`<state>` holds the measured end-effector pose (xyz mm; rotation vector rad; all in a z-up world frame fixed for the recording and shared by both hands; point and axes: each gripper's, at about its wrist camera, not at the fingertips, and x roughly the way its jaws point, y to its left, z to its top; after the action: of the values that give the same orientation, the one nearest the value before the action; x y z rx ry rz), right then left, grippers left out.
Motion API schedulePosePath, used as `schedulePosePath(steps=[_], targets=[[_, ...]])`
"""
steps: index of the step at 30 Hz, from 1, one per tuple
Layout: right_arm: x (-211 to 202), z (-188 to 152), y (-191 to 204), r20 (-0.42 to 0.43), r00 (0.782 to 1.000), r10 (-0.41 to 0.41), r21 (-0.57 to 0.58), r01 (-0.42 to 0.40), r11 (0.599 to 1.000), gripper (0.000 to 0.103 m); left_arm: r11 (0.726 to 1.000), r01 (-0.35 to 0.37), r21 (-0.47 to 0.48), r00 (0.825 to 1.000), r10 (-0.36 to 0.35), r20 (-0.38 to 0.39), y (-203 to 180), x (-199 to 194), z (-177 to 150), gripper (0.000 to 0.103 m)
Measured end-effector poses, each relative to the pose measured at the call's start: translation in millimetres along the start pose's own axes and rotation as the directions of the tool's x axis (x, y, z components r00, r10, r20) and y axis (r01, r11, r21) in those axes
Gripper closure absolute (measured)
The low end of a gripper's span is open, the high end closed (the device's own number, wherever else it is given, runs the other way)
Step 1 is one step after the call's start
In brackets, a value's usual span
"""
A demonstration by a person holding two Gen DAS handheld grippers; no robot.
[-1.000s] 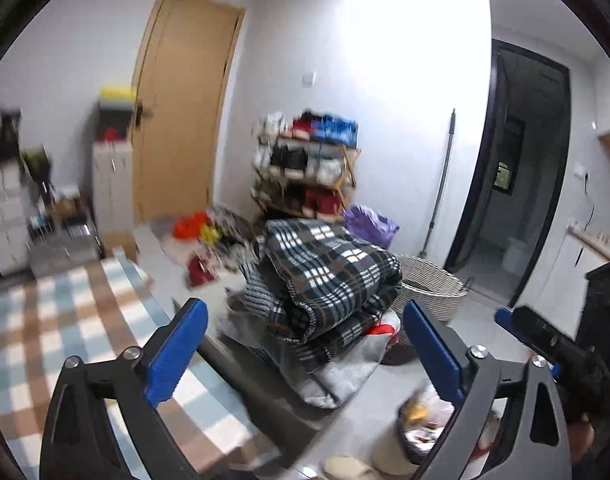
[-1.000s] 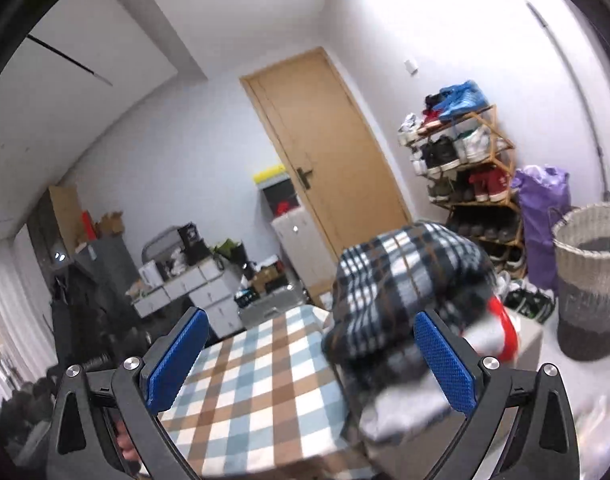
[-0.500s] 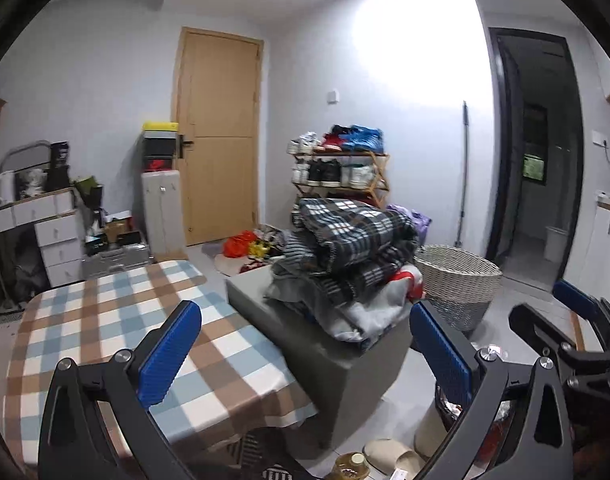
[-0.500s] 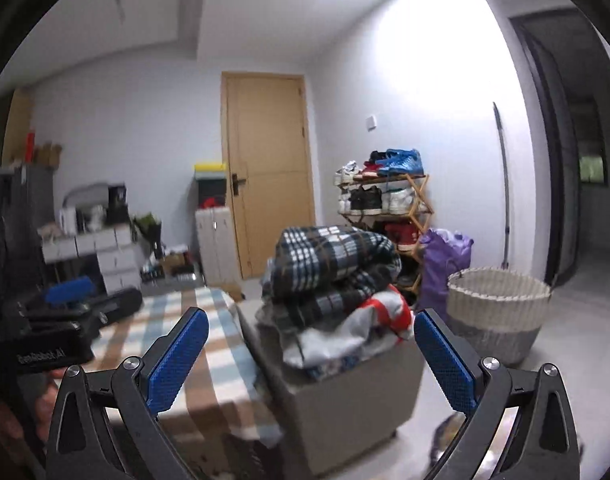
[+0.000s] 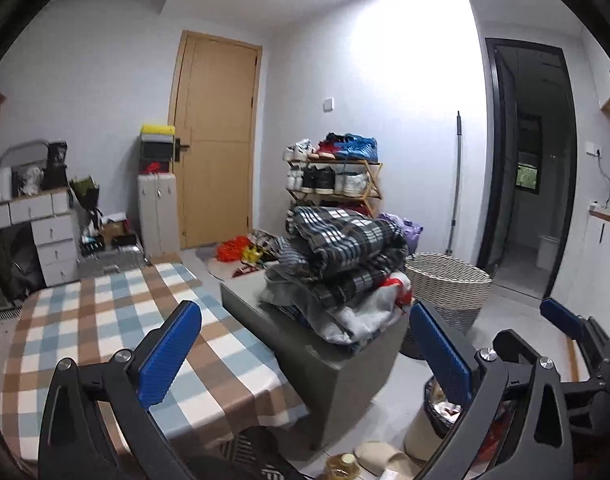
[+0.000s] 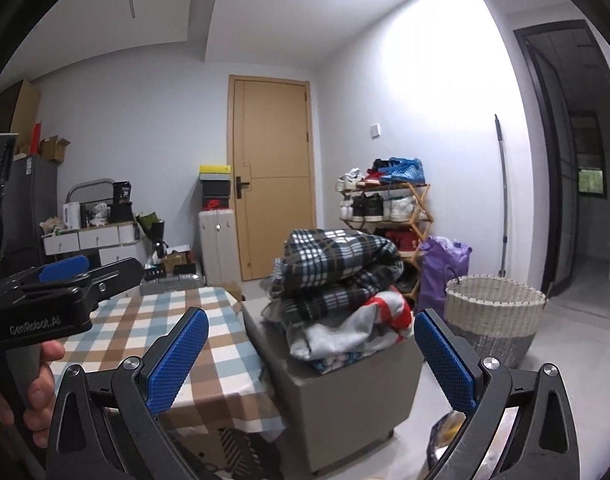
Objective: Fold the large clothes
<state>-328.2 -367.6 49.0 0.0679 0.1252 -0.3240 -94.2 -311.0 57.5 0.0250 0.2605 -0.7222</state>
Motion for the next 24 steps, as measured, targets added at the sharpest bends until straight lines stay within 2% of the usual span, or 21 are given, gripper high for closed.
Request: schedulePosePath(steps=[5,10,24], targets=[[-4,0,0,0.015,1.0,-0.009,0.004,0.009,1.0,0.0,0.998,-0.041,0.046,0.999,0.04,0.021,-6,-4,-1,0.001],[-6,2,-5,0.008,1.0,0.007,0.045,-0.008,0.999,0.0,1.0,-0.018,0.021,1.0,0.017,0.003,-5,-11,3,0.001],[-8,5,-7,0.007,1.0,0.026,0.074,-0.027,0.997,0.0,0.999,-0.018,0.049,1.0,0.019,-0.006,-11,-15,9,0.001]])
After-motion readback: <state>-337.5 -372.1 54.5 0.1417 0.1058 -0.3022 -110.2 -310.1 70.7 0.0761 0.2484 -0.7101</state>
